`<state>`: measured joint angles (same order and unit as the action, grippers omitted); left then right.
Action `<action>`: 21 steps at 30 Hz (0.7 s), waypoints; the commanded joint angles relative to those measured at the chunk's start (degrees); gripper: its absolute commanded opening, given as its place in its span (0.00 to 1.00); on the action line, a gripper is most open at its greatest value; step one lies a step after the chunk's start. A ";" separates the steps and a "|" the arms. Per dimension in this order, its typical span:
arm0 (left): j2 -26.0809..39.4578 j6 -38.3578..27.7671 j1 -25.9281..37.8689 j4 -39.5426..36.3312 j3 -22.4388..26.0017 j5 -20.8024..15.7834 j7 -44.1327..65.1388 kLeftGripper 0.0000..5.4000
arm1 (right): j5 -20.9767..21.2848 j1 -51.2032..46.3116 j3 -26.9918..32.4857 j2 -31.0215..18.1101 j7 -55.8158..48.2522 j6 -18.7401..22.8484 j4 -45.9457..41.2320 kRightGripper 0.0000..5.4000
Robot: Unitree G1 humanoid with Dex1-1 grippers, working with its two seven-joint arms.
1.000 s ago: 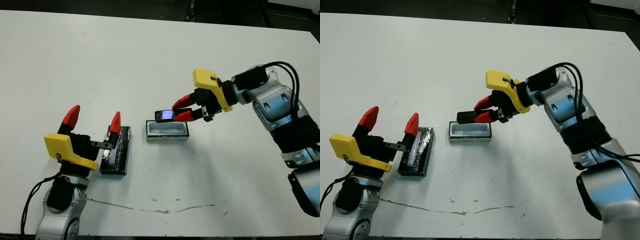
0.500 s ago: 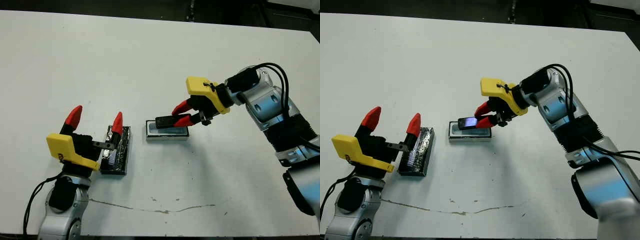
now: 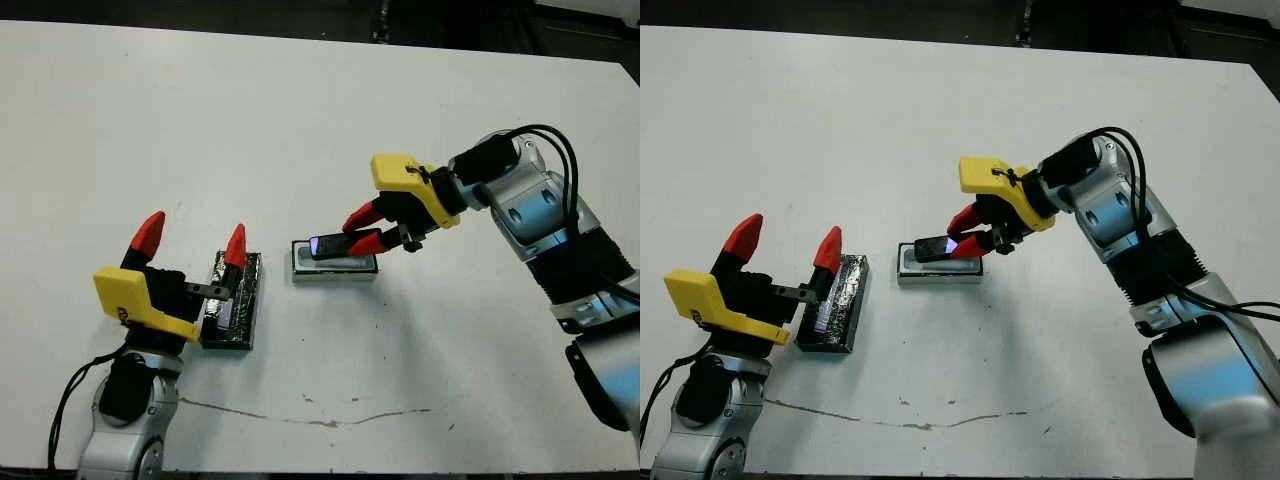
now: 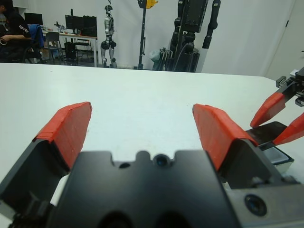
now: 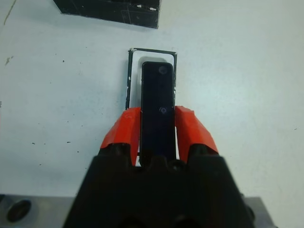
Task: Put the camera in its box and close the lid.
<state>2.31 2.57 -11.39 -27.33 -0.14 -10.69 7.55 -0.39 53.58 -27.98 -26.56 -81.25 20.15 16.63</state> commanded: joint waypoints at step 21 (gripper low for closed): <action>0.13 -0.44 -1.24 0.77 -0.38 0.34 0.11 1.00 | 1.03 -0.87 -0.37 2.15 0.95 -0.48 2.00 0.32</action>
<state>2.22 2.41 -11.73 -27.21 -0.35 -10.69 7.57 0.21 53.40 -28.10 -24.33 -80.73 20.07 18.37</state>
